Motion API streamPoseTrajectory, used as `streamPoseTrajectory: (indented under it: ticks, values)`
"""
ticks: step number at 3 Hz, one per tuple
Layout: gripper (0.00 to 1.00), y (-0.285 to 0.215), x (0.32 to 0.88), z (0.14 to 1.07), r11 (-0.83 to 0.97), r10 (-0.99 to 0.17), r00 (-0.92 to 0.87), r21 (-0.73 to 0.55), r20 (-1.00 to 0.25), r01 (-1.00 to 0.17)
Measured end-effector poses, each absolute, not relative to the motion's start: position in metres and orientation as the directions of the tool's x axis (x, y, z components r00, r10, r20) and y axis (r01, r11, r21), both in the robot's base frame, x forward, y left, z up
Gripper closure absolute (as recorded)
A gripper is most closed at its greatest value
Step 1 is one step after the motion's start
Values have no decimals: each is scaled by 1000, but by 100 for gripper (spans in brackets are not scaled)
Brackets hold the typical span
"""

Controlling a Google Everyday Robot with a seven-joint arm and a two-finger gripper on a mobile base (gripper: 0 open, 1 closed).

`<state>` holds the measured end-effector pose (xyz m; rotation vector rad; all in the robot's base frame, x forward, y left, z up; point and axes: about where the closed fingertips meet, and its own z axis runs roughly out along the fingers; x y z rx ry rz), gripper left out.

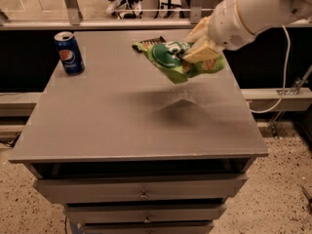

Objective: Move green rice chip bag near pepsi can

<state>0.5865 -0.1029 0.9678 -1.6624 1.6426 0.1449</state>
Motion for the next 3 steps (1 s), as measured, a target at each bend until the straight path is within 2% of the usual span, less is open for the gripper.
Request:
streamPoseTrajectory:
  ticks: [3]
  values:
    - [100,9,653,958,-97,-643,483,-562,-595,-821]
